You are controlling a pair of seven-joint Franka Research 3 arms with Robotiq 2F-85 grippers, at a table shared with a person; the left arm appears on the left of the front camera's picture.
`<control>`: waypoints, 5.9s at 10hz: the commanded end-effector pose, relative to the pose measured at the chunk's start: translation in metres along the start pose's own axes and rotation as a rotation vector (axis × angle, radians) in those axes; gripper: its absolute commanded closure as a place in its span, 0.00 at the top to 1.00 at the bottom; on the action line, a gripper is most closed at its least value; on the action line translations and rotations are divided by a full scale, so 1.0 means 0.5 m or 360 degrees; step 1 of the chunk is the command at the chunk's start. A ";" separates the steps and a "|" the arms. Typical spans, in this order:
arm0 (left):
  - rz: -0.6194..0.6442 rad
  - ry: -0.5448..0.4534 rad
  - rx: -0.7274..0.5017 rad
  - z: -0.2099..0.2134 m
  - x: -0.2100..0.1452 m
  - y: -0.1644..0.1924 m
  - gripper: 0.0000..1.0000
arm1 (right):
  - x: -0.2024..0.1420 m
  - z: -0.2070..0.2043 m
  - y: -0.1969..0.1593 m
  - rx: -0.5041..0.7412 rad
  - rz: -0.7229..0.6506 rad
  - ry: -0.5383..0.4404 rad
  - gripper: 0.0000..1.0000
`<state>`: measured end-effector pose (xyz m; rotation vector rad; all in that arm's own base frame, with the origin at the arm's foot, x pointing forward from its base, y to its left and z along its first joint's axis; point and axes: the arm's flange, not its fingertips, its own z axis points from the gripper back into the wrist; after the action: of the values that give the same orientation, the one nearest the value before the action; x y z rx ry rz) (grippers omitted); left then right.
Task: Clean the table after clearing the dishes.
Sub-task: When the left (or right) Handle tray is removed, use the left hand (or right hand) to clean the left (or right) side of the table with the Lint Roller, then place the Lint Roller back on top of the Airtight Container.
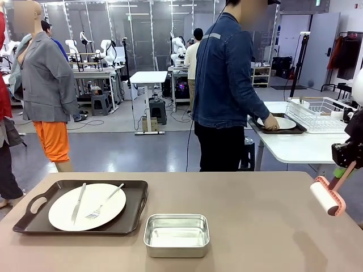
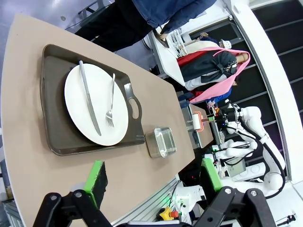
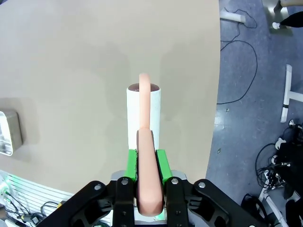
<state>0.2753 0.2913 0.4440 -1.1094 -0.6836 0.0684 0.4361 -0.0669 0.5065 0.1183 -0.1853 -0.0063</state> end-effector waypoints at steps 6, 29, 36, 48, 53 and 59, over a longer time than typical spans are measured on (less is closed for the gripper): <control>-0.0013 -0.0006 -0.0019 0.005 -0.004 -0.002 1.00 | 0.001 0.001 0.004 0.0000 0.0002 -0.0024 0.21; -0.0013 -0.0006 -0.0019 0.005 -0.004 -0.002 1.00 | -0.213 0.023 0.885 0.0038 0.2510 -0.0145 0.21; -0.0013 -0.0006 -0.0019 0.005 -0.004 -0.002 1.00 | -0.173 -0.047 0.925 0.0074 0.2507 0.0057 0.21; -0.0013 -0.0006 -0.0019 0.005 -0.004 -0.002 1.00 | -0.037 -0.246 0.962 0.0273 0.2431 0.0432 0.21; -0.0013 -0.0006 -0.0019 0.005 -0.004 -0.002 1.00 | -0.008 -0.305 0.947 0.0312 0.2479 0.0508 0.21; -0.0013 -0.0006 -0.0019 0.005 -0.004 -0.002 1.00 | 0.015 -0.266 0.933 0.0190 0.2490 0.0375 0.93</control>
<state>0.2753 0.2913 0.4440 -1.1096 -0.6835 0.0684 0.4694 0.4156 0.4270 0.0916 0.0313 1.5709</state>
